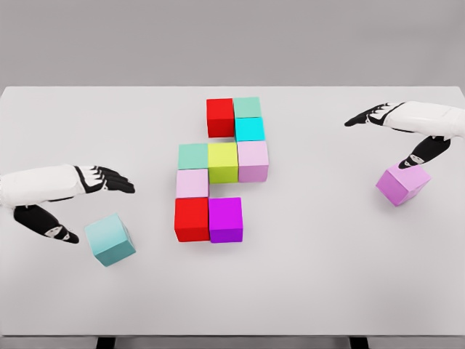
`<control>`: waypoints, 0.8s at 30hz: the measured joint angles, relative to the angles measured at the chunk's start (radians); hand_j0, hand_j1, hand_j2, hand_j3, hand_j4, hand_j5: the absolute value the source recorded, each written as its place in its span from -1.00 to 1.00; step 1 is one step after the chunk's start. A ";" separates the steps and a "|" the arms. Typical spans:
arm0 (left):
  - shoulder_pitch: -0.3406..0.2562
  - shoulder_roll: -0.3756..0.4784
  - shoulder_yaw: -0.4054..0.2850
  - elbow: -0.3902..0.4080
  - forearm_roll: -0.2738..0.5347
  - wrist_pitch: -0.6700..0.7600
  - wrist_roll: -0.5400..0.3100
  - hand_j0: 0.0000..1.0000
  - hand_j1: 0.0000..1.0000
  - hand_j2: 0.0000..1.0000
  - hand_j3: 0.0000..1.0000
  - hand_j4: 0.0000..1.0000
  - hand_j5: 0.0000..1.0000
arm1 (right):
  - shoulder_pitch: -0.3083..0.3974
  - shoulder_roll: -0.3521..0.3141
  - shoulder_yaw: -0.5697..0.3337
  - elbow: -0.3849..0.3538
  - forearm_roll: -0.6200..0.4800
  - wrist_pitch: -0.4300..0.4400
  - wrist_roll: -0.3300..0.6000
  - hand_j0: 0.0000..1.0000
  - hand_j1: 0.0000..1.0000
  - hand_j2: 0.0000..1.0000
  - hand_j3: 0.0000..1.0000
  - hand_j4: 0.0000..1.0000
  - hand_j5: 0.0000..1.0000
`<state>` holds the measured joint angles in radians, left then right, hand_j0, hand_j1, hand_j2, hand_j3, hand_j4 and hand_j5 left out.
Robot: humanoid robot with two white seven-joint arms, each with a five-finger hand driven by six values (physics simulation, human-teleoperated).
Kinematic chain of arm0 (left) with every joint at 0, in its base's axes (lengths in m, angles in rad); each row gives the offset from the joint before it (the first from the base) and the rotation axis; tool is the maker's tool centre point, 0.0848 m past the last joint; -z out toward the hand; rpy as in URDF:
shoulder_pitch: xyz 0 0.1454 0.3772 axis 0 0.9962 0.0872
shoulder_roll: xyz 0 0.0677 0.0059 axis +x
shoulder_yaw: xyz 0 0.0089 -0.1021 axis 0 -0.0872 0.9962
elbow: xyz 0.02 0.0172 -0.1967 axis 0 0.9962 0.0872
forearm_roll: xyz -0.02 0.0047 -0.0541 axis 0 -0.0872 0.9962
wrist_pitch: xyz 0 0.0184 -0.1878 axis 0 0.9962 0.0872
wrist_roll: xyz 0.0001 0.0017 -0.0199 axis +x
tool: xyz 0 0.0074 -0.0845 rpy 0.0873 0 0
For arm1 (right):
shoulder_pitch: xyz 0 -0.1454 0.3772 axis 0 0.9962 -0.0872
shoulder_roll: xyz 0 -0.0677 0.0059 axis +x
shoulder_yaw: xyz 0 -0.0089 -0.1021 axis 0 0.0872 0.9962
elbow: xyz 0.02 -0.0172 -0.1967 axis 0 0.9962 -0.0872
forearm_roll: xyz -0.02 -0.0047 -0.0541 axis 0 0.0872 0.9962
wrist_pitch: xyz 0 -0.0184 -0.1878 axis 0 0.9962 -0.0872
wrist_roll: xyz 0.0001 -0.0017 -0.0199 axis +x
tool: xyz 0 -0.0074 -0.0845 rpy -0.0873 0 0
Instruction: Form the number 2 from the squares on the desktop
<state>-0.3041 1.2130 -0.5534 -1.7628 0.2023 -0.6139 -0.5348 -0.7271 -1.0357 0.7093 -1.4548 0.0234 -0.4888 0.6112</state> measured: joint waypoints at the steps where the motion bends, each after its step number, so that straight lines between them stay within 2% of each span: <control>1: 0.008 -0.005 0.002 0.000 -0.010 0.000 0.001 1.00 1.00 1.00 1.00 1.00 1.00 | 0.000 0.000 0.000 0.000 0.000 0.000 0.000 1.00 1.00 1.00 1.00 1.00 1.00; 6: 0.052 -0.008 0.008 0.000 -0.032 0.000 0.010 1.00 1.00 1.00 1.00 1.00 1.00 | 0.000 -0.001 0.001 0.003 0.002 -0.004 0.000 1.00 1.00 1.00 1.00 1.00 1.00; 13: 0.100 -0.010 0.008 0.010 -0.097 0.001 0.128 1.00 1.00 1.00 1.00 1.00 1.00 | -0.002 -0.007 -0.001 0.002 0.002 -0.046 0.000 1.00 1.00 1.00 1.00 1.00 1.00; 24: 0.120 -0.035 -0.002 0.068 -0.154 0.001 0.149 1.00 1.00 1.00 1.00 1.00 1.00 | 0.049 -0.086 -0.002 0.000 0.002 -0.056 0.000 1.00 1.00 1.00 1.00 1.00 1.00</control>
<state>-0.1841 1.1780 -0.5555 -1.6950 0.0480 -0.6128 -0.3859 -0.6780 -1.1213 0.7077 -1.4550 0.0253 -0.5444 0.6113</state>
